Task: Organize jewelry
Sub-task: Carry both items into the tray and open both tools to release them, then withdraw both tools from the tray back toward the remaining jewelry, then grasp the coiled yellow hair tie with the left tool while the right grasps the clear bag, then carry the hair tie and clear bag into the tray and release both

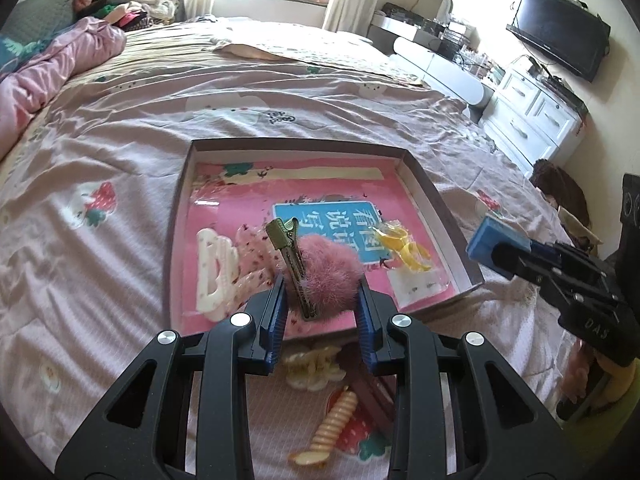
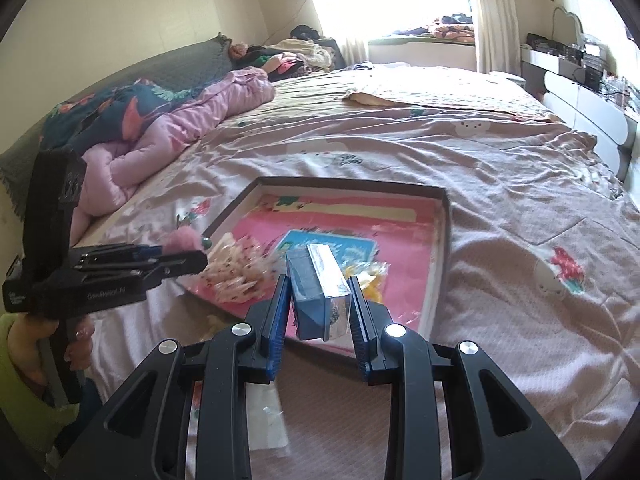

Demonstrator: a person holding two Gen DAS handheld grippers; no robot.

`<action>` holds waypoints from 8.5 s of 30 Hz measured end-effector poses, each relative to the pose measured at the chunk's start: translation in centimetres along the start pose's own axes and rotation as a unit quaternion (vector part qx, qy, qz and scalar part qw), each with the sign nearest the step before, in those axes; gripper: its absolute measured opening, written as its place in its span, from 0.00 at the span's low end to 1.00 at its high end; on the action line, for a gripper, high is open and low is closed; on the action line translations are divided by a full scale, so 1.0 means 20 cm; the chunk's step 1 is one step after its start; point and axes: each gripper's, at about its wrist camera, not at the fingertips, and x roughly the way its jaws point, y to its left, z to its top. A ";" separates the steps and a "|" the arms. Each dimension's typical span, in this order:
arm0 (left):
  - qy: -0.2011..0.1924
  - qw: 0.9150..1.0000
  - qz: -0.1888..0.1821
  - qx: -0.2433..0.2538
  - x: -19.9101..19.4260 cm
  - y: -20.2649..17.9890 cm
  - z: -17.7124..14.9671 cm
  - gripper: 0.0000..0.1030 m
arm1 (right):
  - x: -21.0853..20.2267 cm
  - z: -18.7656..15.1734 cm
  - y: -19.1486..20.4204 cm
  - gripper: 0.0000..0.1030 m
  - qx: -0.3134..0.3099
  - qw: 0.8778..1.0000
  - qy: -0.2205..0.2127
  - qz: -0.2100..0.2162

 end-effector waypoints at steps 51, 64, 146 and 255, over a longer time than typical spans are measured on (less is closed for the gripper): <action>0.063 0.997 0.000 0.053 0.41 -0.12 0.03 0.50 | 0.56 0.04 -0.32 0.27 0.044 0.993 0.067 -0.085; 0.042 0.999 -0.003 0.022 0.26 -0.07 -0.01 0.62 | 0.46 0.02 -0.29 0.39 0.050 0.994 0.057 -0.073; -0.027 0.995 0.097 -0.022 -0.41 -0.01 -0.48 0.89 | -0.40 -0.32 0.19 0.93 -0.048 0.998 -0.006 -0.028; 0.011 0.998 0.005 0.055 -0.12 -0.23 -0.23 0.11 | -0.26 -0.33 -0.05 0.35 -0.018 0.999 0.027 -0.034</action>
